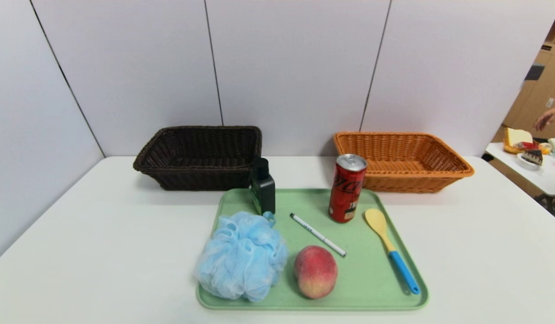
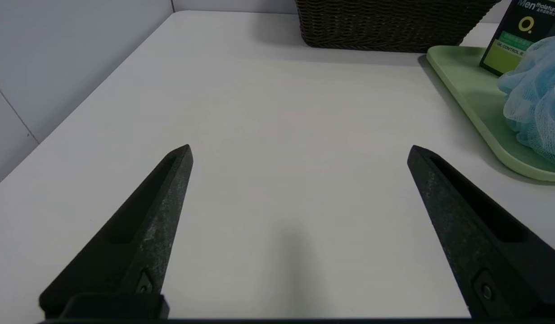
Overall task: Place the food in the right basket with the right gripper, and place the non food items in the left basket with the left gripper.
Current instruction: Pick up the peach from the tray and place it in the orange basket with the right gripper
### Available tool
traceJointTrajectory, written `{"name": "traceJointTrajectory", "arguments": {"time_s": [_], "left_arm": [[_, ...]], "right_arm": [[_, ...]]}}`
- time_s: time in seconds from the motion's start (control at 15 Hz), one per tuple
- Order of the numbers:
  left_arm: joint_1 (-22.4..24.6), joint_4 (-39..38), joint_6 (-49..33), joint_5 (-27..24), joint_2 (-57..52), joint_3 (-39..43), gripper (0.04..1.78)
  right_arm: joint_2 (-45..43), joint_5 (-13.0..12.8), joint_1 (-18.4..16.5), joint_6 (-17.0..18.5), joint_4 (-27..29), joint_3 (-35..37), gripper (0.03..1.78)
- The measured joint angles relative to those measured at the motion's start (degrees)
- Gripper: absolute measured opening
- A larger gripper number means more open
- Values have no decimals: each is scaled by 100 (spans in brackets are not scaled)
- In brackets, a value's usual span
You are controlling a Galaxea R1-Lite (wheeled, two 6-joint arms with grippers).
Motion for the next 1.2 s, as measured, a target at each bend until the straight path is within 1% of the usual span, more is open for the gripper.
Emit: {"name": "traceJointTrajectory", "arguments": {"time_s": [0.33,0.47,0.53,0.6,0.73,0.8,0.93,1.07,1.2], "left_arm": [[0,-2,-72,0,0,0,169],[0,-22,-78,7,0,0,169],[0,-27,-77,7,0,0,169],[0,-11,-59,0,0,-22,169],[0,168,-34,-102,54,-462,169],[0,374,-41,-168,183,-884,169],[0,897,-116,-243,691,-1813,169],[-1,1399,-245,-333,1503,-2734,169],[-4,1673,-308,-424,2369,-3469,169]], "right_arm": [[0,2,0,-22,0,0,171],[0,0,0,-115,62,-29,171],[5,28,0,-137,104,-165,171],[62,49,0,-135,250,-484,171],[393,161,0,-84,757,-1469,171],[691,241,-5,9,1091,-2089,171],[1542,417,-7,310,1863,-3467,171],[2645,567,-7,712,2742,-4955,171],[3739,707,22,1051,3589,-6317,171]]}}
